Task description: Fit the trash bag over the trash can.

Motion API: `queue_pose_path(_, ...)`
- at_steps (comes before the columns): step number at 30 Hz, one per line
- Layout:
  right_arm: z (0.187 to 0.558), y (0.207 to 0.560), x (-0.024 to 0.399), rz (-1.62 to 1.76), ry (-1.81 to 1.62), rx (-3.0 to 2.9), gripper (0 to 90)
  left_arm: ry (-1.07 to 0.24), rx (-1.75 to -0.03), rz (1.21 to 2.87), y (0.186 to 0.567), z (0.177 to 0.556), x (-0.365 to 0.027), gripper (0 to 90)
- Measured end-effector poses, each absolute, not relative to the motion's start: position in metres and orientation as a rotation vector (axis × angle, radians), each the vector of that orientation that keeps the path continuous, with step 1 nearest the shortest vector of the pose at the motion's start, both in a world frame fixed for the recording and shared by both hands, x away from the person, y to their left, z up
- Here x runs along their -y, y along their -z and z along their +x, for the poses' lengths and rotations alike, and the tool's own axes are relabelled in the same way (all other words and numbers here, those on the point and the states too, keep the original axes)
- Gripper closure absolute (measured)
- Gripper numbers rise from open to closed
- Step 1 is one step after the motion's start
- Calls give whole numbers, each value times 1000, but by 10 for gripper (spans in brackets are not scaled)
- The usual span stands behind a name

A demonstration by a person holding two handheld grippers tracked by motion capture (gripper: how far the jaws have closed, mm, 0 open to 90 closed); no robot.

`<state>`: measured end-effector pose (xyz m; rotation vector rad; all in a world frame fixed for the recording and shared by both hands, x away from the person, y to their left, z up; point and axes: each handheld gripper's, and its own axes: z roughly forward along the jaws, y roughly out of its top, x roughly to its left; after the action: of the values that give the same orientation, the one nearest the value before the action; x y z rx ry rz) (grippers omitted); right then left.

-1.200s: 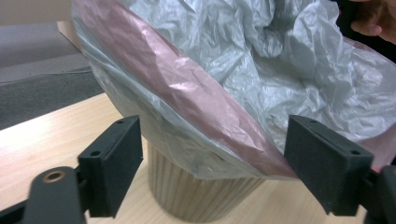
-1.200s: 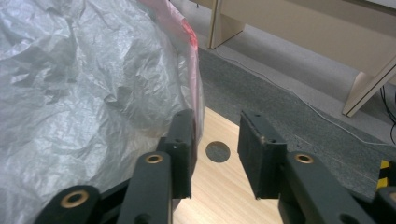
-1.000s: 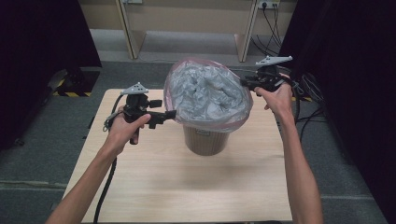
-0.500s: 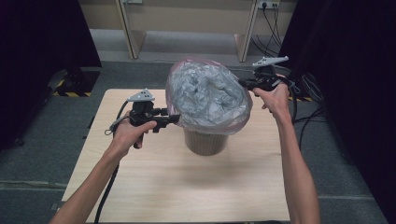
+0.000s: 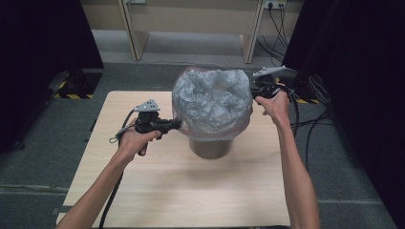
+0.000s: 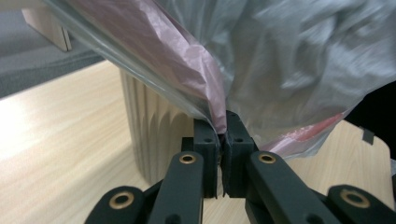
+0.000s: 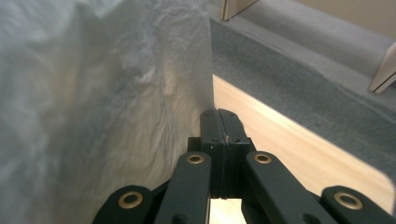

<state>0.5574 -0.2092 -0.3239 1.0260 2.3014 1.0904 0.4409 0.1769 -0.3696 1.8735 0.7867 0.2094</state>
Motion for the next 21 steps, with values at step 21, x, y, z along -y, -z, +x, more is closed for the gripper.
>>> queue_pose_path(21,571,432,218,1204,-886,-2429,900,-366,-847,2118,476,462,-141,862)
